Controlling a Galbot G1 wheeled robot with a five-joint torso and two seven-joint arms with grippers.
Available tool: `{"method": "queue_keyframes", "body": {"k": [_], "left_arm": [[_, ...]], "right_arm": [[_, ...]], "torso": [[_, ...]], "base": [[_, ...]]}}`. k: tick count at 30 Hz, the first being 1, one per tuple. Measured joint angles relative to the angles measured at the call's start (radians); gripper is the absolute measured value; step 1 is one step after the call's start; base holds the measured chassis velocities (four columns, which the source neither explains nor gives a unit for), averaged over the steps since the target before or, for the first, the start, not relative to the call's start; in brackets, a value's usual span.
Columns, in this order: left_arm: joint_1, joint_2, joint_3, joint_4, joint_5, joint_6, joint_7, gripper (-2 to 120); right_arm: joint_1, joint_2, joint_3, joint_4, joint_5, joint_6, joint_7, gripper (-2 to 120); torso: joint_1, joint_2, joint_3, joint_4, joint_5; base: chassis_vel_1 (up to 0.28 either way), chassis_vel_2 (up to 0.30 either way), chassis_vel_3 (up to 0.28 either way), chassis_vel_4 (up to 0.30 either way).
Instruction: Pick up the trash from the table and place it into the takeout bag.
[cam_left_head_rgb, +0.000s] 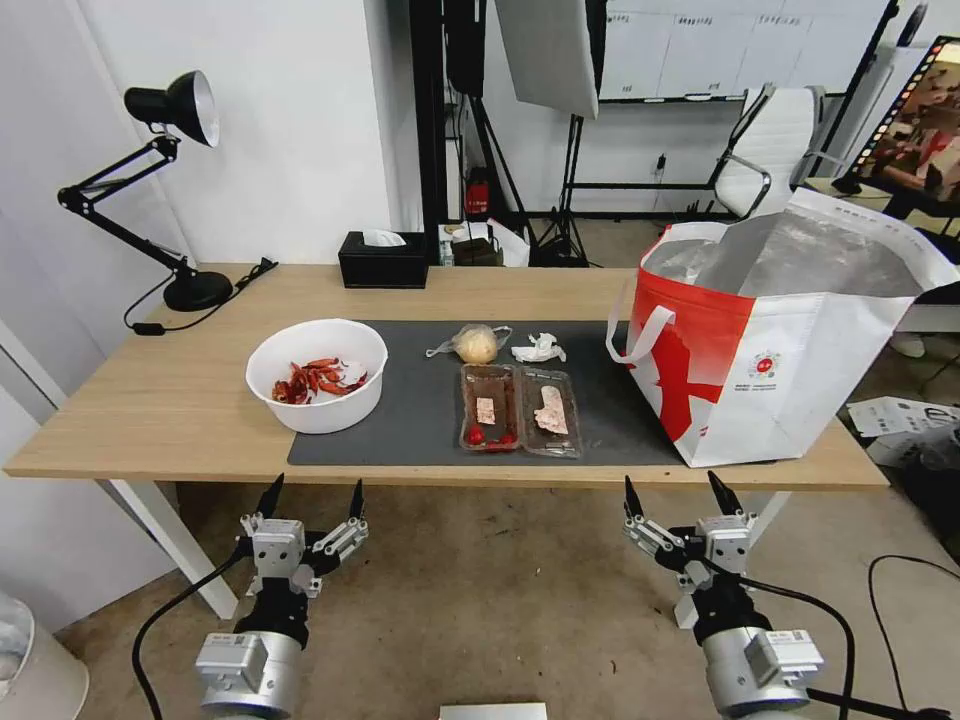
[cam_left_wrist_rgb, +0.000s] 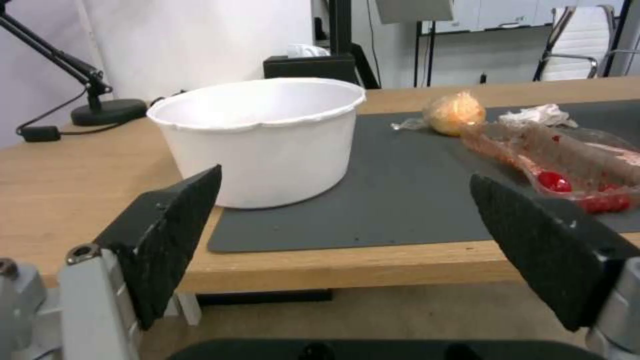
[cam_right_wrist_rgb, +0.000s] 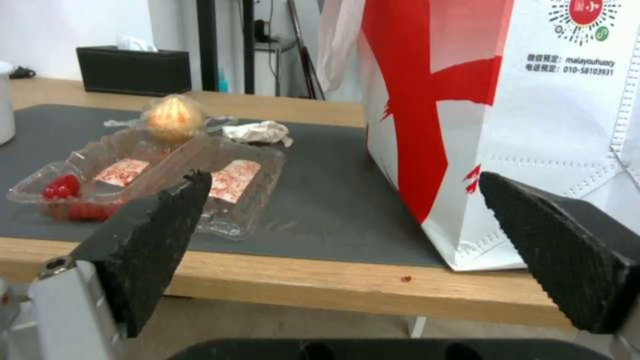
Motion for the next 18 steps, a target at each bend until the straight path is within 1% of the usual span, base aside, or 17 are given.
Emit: {"method": "queue_keyframes", "body": {"k": [14, 15, 16, 17, 18], "left_arm": [[-0.004, 0.004, 0.001, 0.0, -0.007, 0.003, -0.004, 100], [-0.035, 0.035, 0.006, -0.007, -0.055, 0.029, -0.035, 100], [-0.035, 0.035, 0.006, -0.007, -0.055, 0.029, -0.035, 100], [-0.056, 0.056, 0.009, -0.015, -0.087, 0.046, -0.055, 100], [-0.085, 0.085, 0.015, -0.023, -0.133, 0.072, -0.084, 100]], "right_arm": [[0.003, -0.008, 0.001, 0.001, 0.007, -0.007, 0.0, 100], [0.021, -0.052, 0.015, 0.007, 0.052, -0.051, 0.0, 100], [0.021, -0.052, 0.015, 0.007, 0.052, -0.051, 0.0, 100], [0.036, -0.082, 0.025, 0.014, 0.084, -0.083, 0.0, 100], [0.057, -0.128, 0.04, 0.022, 0.132, -0.132, 0.0, 100]], "torso": [[0.0, 0.0, 0.0, 0.0001, 0.0001], [0.0, 0.0, 0.0, 0.0001, 0.0001], [0.0, 0.0, 0.0, 0.0001, 0.0001], [0.0, 0.0, 0.0, 0.0, 0.0001], [0.0, 0.0, 0.0, 0.0001, 0.0]], "base": [[0.0, 0.0, 0.0, 0.0], [0.0, 0.0, 0.0, 0.0], [0.0, 0.0, 0.0, 0.0], [0.0, 0.0, 0.0, 0.0], [0.0, 0.0, 0.0, 0.0]]}}
